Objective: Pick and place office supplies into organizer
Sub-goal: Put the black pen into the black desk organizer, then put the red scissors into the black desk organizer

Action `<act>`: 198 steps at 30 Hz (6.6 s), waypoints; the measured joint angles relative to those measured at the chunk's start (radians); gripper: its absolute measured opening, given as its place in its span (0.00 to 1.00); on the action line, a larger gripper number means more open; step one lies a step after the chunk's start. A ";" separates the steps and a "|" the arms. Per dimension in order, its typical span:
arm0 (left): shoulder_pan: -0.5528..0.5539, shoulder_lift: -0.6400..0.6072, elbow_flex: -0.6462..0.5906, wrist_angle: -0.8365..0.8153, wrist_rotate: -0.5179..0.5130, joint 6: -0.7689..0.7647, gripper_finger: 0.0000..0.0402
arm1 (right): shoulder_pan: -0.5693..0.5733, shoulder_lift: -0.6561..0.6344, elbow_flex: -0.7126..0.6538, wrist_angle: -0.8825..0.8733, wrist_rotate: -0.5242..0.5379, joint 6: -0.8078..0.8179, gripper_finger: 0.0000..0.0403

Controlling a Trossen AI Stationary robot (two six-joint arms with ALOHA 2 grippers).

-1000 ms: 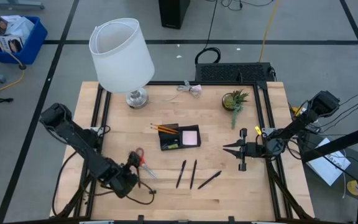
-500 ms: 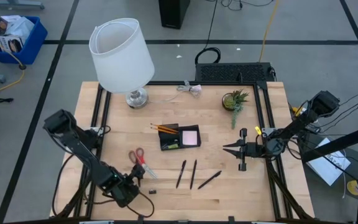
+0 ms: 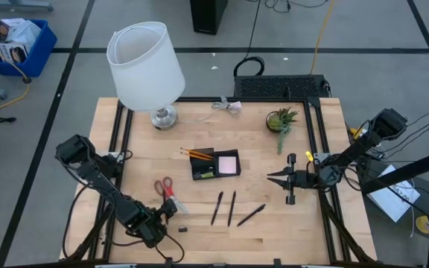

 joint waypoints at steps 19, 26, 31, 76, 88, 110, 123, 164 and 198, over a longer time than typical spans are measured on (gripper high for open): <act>0.114 0.019 0.000 0.010 0.172 0.083 0.79 | 0.000 0.000 0.000 0.000 0.000 0.000 0.11; 0.115 0.052 0.002 0.009 0.203 0.042 0.73 | 0.000 0.000 0.000 0.000 0.000 0.000 0.11; 0.119 0.038 0.000 0.011 0.220 0.012 0.58 | 0.000 0.000 0.000 0.000 0.000 0.000 0.11; 0.125 0.042 -0.002 0.058 0.086 -0.428 0.07 | 0.000 0.000 0.000 0.000 0.000 0.000 0.11; 0.151 -0.037 -0.004 0.113 -0.053 -0.628 0.10 | 0.000 0.000 0.000 0.000 0.000 0.000 0.11; 0.237 -0.377 -0.002 0.326 -0.543 -0.449 0.08 | 0.000 0.000 0.000 0.000 0.000 0.000 0.11; 0.418 -0.383 -0.002 0.585 -0.524 -0.255 0.12 | 0.000 0.000 0.000 0.000 0.000 0.000 0.11; 0.765 -0.224 -0.187 1.003 -0.150 -0.357 0.15 | 0.000 0.000 0.000 -0.008 0.000 0.000 0.11; 0.409 -0.450 -0.187 0.347 -0.050 -0.372 0.46 | 0.000 0.000 0.000 -0.008 0.000 0.000 0.11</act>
